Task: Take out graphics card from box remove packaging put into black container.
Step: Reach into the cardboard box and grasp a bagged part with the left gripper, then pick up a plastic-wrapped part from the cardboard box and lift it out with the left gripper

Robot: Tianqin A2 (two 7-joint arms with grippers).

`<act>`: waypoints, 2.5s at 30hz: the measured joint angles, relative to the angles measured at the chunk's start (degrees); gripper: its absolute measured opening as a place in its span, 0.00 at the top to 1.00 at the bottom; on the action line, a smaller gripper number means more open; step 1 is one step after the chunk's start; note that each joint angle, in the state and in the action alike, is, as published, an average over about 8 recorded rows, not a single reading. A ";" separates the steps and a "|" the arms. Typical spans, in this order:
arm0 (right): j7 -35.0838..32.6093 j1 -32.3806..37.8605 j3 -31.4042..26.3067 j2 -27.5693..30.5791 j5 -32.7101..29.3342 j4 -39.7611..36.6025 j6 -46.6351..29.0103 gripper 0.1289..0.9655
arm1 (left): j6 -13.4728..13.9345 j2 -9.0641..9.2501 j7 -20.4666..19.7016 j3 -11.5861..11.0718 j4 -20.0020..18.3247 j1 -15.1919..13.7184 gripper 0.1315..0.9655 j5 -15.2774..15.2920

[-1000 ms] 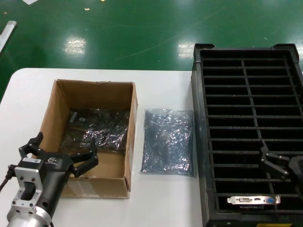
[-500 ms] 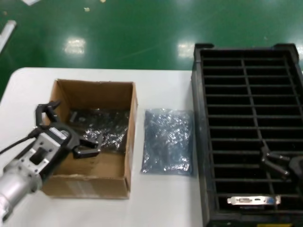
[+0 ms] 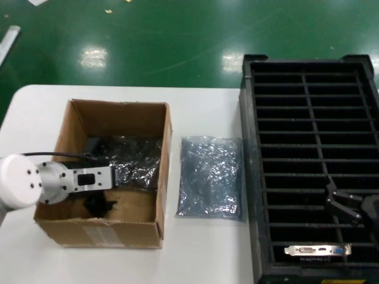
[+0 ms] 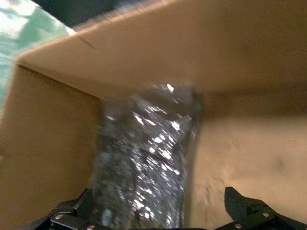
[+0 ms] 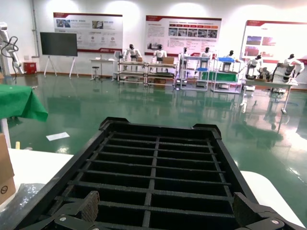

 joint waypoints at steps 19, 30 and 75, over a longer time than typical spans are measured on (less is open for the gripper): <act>0.01 0.00 0.00 0.00 0.00 0.00 0.00 0.00 | -10.52 3.63 15.32 2.35 12.53 -4.11 0.06 -3.75; 0.01 0.00 0.00 0.00 0.00 0.00 0.00 0.00 | -11.55 2.79 16.59 2.34 11.51 -2.58 0.24 -5.25; 0.01 0.00 0.00 0.00 -0.01 0.00 0.00 0.00 | -15.24 -2.15 13.34 -1.25 -5.90 3.97 0.99 -1.16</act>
